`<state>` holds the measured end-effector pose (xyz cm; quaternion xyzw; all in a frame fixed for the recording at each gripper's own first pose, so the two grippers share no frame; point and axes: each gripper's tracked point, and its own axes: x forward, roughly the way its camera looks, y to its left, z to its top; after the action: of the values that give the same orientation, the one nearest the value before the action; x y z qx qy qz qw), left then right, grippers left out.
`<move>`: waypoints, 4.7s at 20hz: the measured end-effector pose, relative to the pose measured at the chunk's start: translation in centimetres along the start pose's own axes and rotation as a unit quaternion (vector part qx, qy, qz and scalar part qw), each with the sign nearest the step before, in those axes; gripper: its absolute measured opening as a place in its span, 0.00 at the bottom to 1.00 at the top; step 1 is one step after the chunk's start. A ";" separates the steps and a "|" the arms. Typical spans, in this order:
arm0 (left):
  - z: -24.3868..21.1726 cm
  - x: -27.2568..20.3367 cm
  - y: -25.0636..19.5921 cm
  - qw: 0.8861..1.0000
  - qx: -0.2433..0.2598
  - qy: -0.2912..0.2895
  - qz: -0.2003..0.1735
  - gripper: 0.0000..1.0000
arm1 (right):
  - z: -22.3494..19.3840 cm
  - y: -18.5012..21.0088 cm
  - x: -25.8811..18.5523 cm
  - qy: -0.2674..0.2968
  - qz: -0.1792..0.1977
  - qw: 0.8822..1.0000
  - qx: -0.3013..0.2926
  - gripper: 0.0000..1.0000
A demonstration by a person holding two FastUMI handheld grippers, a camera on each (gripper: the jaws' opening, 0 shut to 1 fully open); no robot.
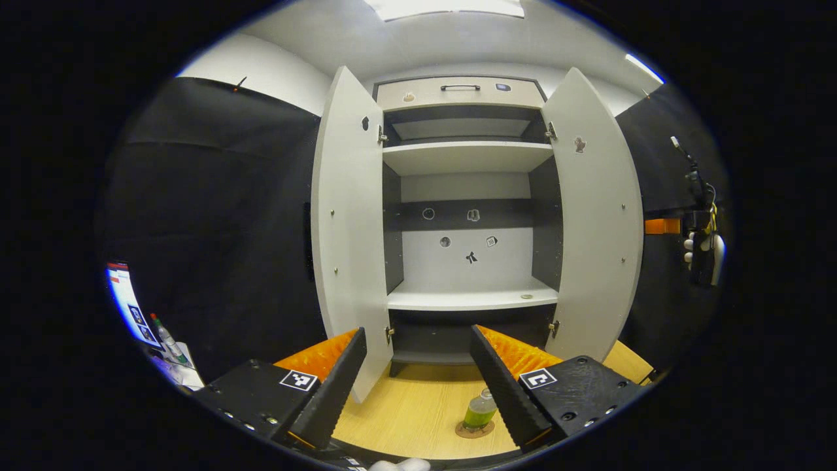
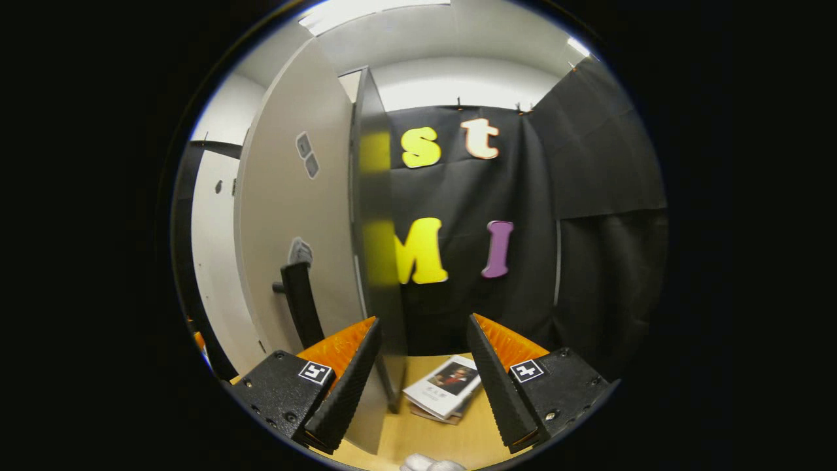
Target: Grasp the bottle in the cabinet with the left hand and place it on the coaster, then close the right door with the right hand and the left door with the left hand.
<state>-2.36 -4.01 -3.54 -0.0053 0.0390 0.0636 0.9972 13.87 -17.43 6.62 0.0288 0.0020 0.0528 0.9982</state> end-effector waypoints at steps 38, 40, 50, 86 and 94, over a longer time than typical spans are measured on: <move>-0.7 6.8 13.8 0.998 0.013 -0.006 -0.068 0.96 | -5.9 23.9 -1.6 0.042 0.041 0.996 -0.069 0.79; 0.2 7.9 16.5 0.998 0.014 -0.016 -0.053 0.96 | -6.5 23.8 -2.7 0.048 0.032 0.995 -0.077 0.79; 4.6 16.1 27.6 0.998 0.003 -0.052 0.044 0.96 | -8.7 21.5 -7.2 0.091 -0.019 0.992 -0.080 0.79; 4.7 19.4 8.7 0.999 -0.003 -0.016 -0.033 0.96 | -7.9 12.4 -7.8 0.087 0.030 0.995 -0.049 0.79; 5.4 16.2 7.0 0.998 -0.001 -0.024 -0.063 0.95 | -7.0 14.5 -7.4 0.072 0.028 0.996 -0.041 0.79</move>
<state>13.20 5.04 0.51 -0.0068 0.0141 0.0009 0.9999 4.93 -3.42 0.47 -0.0165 0.0707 0.0825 0.9939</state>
